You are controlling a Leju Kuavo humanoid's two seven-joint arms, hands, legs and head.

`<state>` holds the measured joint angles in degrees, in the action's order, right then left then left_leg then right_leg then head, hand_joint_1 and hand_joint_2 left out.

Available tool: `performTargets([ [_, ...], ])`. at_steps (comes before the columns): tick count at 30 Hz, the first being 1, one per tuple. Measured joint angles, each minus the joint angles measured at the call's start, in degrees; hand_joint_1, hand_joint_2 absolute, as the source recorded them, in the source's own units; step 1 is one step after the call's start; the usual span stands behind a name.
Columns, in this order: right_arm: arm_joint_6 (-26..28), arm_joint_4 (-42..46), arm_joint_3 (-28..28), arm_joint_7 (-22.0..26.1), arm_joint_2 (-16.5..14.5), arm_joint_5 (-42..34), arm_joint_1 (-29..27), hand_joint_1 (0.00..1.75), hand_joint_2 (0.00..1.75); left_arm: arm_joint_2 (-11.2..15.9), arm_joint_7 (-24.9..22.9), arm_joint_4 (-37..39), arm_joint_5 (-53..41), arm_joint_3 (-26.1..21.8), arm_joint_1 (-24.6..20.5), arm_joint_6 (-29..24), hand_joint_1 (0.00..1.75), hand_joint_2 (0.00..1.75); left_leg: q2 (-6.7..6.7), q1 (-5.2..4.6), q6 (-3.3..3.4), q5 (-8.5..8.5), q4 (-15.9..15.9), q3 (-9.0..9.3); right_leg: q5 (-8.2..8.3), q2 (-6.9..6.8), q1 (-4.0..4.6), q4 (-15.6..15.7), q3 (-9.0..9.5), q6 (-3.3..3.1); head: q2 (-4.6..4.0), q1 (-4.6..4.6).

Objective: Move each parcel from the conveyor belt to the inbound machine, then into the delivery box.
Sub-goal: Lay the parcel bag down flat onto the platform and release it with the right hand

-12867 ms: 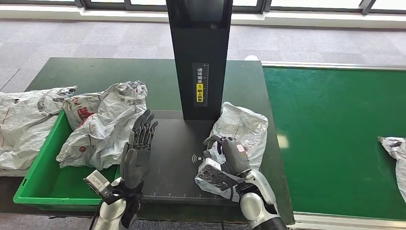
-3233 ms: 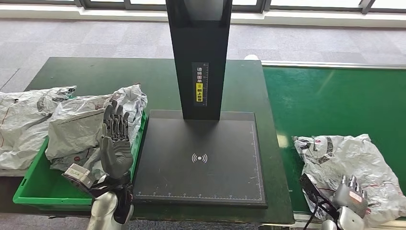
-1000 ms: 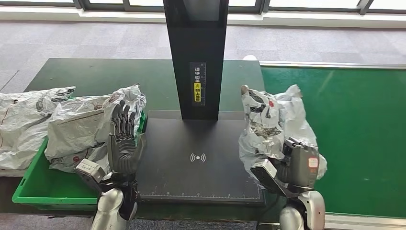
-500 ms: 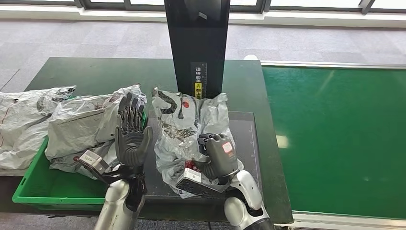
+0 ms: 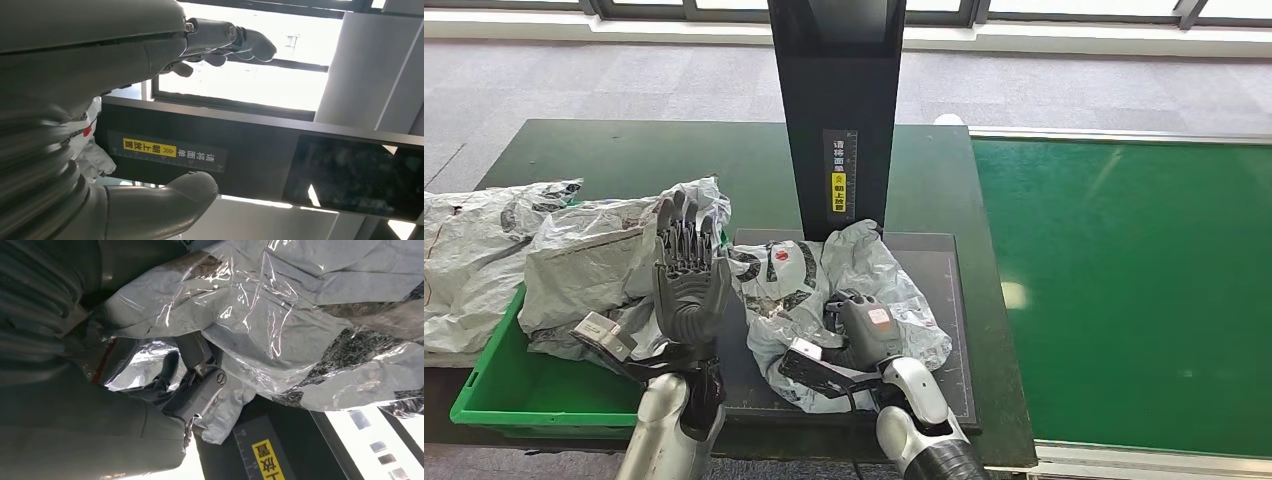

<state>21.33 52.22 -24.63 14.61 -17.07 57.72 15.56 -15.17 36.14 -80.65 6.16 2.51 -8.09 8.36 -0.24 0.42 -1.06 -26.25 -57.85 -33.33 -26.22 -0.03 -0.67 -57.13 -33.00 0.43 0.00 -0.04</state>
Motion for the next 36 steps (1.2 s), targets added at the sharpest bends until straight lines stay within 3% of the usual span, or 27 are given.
performTargets([
  [1, 0.0, -0.3, 0.0, -0.1, 0.0, 0.0, 0.1, 0.00, 0.87, 0.0, 0.0, -0.1, 0.0, 0.0, 0.0, 0.0, 0.00, 0.00, 0.00, 0.00, 0.00, 0.00, 0.0, 0.00, 0.00, 0.00, 0.00, 0.0, 0.00, 0.00, 0.00, 0.00],
  [3, 0.1, -0.8, 0.0, -0.2, 0.0, 0.1, 0.3, 0.00, 0.00, 0.0, 0.0, -0.3, 0.1, -0.1, 0.1, -0.3, 0.00, 0.00, 0.00, 0.00, 0.00, 0.00, 0.0, 0.00, 0.00, 0.00, 0.00, 0.0, 0.00, 0.00, 0.00, 0.00],
  [6, 1.6, -0.7, 0.5, 0.0, 0.1, -0.2, 0.1, 0.00, 0.00, -0.1, 0.9, -1.9, -0.5, -0.8, 1.0, -4.8, 0.00, 0.00, 0.02, 0.00, 0.00, 0.00, 0.0, 0.00, 0.00, 0.04, 0.00, 0.0, -0.03, 0.00, 0.00, 0.00],
  [10, 3.4, 4.7, 3.4, 3.1, 1.0, -2.7, -1.9, 0.00, 0.00, -0.2, 2.6, -8.0, -3.3, -2.0, 4.3, -18.2, 0.00, 0.00, 0.03, 0.00, -0.01, -0.01, 0.0, -0.03, -0.01, 0.04, 0.00, 0.0, -0.05, 0.00, 0.00, 0.00],
  [17, 4.4, 15.9, 5.5, 10.4, 1.6, -7.6, -5.6, 0.00, 0.00, -0.1, 2.7, -14.7, -3.5, -2.0, 6.8, -25.5, 0.00, 0.00, 0.03, 0.00, -0.01, -0.02, 0.0, -0.05, -0.02, 0.04, 0.00, 0.0, -0.07, 0.00, 0.00, 0.00],
  [25, 4.3, 24.3, 5.6, 12.6, 1.6, -10.6, -8.0, 0.00, 0.00, 0.1, 2.7, -16.2, -2.1, -0.7, 9.6, -28.6, 0.00, 0.00, 0.04, 0.00, -0.01, -0.02, 0.0, -0.04, -0.01, 0.06, 0.00, 0.0, -0.10, 0.00, 0.00, 0.00],
  [36, 3.7, 26.7, 5.6, 12.2, 1.7, -11.3, -8.6, 0.00, 0.00, 0.2, 2.7, -16.4, -2.2, -0.1, 9.9, -30.1, 0.00, 0.00, 0.04, 0.00, -0.01, -0.02, 0.0, -0.05, -0.01, 0.05, 0.00, 0.0, -0.09, 0.00, 0.00, 0.00],
])
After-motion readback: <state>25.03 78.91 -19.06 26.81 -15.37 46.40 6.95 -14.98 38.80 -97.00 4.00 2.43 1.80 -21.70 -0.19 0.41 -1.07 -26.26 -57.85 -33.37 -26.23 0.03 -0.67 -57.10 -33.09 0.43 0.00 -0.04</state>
